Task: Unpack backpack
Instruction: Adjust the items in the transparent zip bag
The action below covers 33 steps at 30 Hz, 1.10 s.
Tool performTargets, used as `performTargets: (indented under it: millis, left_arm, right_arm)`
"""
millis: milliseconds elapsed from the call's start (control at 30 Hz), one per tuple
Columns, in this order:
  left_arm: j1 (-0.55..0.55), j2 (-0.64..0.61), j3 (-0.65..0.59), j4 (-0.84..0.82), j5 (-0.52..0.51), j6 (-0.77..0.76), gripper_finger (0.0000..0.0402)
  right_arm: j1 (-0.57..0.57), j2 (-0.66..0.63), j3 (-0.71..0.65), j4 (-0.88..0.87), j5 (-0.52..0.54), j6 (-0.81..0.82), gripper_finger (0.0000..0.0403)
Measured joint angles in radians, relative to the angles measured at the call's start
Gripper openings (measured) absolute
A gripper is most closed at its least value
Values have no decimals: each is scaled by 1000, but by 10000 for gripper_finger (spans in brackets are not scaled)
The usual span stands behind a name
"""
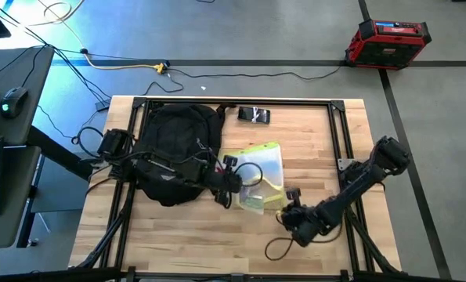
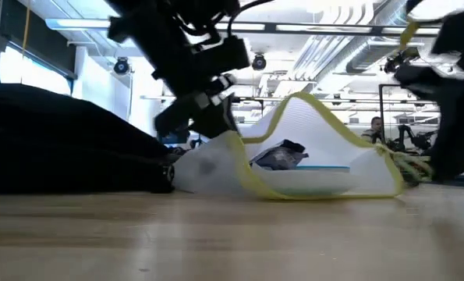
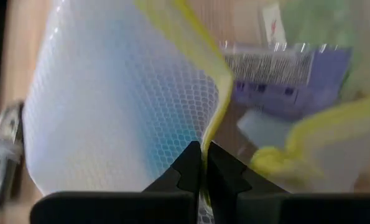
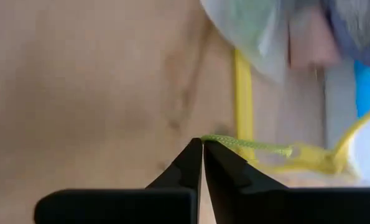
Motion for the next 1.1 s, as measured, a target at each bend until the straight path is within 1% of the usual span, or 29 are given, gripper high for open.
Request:
performTargets:
  millis: [100,167,233,300,433,533,600,667,767,867,1000,1100]
  left_arm:
    - [27,0,0,47,86,38,0]
    - [33,0,0,50,121,-12,0]
    - [28,0,0,50,146,-92,0]
    - [12,0,0,47,189,-175,0]
    - [-29,0,0,30,265,-359,0]
    - [-58,0,0,67,318,-485,0]
    - [-77,0,0,131,323,-555,0]
    - [-91,0,0,229,323,-605,0]
    - [-99,0,0,382,326,-651,0]
    - [-97,0,0,477,325,-667,0]
    - [-96,0,0,513,323,-667,7]
    - [-96,0,0,477,326,-667,31]
  right_arm:
    - [48,0,0,84,52,32,0]
    - [68,0,0,103,94,35,0]
    - [78,0,0,89,147,95,0]
    - [69,0,0,52,180,181,0]
    - [14,0,0,-101,150,344,0]
    - [-36,0,0,-219,156,426,0]
    - [-77,0,0,-262,183,421,0]
    - [-126,0,0,-280,219,380,0]
    - [-211,0,0,-286,262,294,0]
    - [-290,-1,0,-282,279,216,0]
    - [-350,-17,1,-277,288,179,0]
    - [-345,-55,1,-252,285,160,12]
